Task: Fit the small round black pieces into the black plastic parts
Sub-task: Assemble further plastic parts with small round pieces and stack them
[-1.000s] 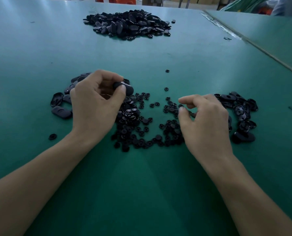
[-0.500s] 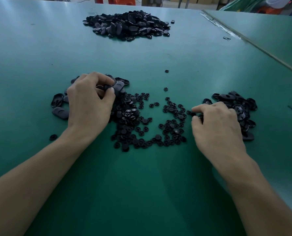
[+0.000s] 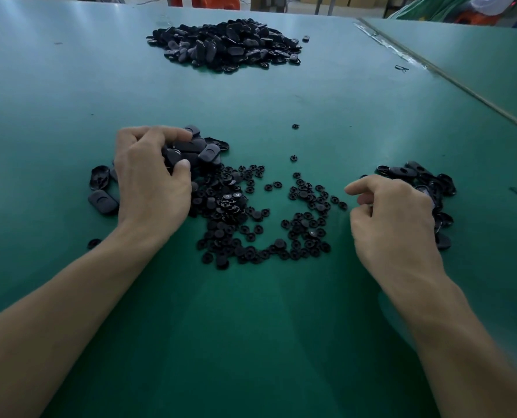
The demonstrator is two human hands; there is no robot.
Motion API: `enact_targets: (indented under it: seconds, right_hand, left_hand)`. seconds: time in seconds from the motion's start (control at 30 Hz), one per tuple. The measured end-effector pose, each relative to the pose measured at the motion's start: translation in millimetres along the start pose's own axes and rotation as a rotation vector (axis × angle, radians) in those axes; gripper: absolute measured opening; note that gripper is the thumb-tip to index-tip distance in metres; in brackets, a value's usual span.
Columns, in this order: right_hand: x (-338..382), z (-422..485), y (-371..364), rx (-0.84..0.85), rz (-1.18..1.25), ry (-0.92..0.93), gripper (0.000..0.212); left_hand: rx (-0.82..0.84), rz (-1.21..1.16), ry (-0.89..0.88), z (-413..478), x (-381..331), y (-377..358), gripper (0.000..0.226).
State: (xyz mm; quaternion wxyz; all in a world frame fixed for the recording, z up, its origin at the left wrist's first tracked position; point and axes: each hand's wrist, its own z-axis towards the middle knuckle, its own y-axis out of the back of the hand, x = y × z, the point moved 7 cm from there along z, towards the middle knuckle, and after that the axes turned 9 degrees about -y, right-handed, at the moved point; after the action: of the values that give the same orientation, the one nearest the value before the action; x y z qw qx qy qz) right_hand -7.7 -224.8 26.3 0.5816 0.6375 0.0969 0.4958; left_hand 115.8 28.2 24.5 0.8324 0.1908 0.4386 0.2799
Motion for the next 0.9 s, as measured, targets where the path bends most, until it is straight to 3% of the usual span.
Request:
enact_targets:
  seconds: [0.17,0.27,0.4,0.5,0.7,0.9]
  right_hand:
    - [11.2,-2.5,9.9,-0.138,0.098,0.116,0.034]
    - [22.3,-7.4,10.5,-0.164,0.228,0.219,0.031]
    - [33.2,-13.3,-4.3,0.005,0.486,0.285,0.029]
    - [38.4,-15.0,-16.8,0.192,0.676,0.273,0.032]
    - [41.2,-15.2,-21.1,0.307,0.862,0.277,0.031]
    - [38.3,-15.5,-26.7,0.294,0.798,0.252,0.016]
  left_hand:
    - [-0.025,-0.002,0.029,0.1,3.2,1.4,0.035]
    - [-0.069,-0.016,-0.082,-2.8,-9.8,4.6,0.022]
    - [-0.016,-0.134,-0.289,-10.7,-33.2,0.3,0.008]
    - [0.053,-0.215,-0.375,-19.9,-47.8,-5.8,0.017]
    - [0.213,-0.383,-0.291,-30.0,-50.6,-24.0,0.016]
    - [0.226,-0.547,-0.243,-27.2,-49.1,-26.0,0.01]
